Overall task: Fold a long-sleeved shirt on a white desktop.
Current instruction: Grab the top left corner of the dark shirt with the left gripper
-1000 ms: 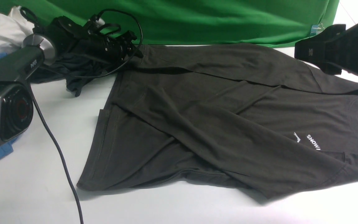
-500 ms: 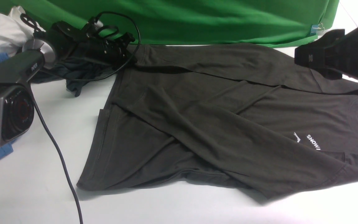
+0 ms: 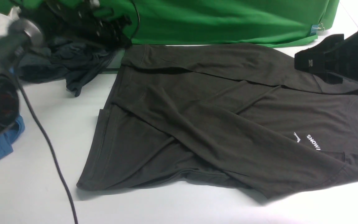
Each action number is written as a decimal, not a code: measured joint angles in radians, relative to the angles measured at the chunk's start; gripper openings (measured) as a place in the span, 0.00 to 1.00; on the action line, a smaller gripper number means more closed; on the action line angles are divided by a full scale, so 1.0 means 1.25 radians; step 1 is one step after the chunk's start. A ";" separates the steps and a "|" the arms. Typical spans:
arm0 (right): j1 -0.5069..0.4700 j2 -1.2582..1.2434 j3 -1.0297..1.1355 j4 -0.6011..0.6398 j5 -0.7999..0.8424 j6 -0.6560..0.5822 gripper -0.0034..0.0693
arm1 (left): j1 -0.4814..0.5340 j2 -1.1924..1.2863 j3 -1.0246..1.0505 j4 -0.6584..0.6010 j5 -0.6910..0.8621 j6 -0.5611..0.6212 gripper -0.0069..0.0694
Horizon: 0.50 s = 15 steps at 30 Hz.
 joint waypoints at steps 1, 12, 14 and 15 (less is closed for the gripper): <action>0.000 0.000 0.000 0.000 0.000 0.000 0.38 | 0.000 -0.016 0.000 0.025 0.022 -0.004 0.14; 0.000 0.000 0.000 0.000 0.012 -0.001 0.38 | -0.026 -0.082 0.000 0.164 0.156 -0.117 0.15; 0.000 0.000 0.000 0.000 0.017 -0.001 0.38 | -0.029 -0.060 0.000 0.192 0.156 -0.179 0.20; 0.000 0.000 0.000 0.000 0.017 -0.001 0.38 | -0.029 -0.057 0.000 0.196 0.155 -0.187 0.21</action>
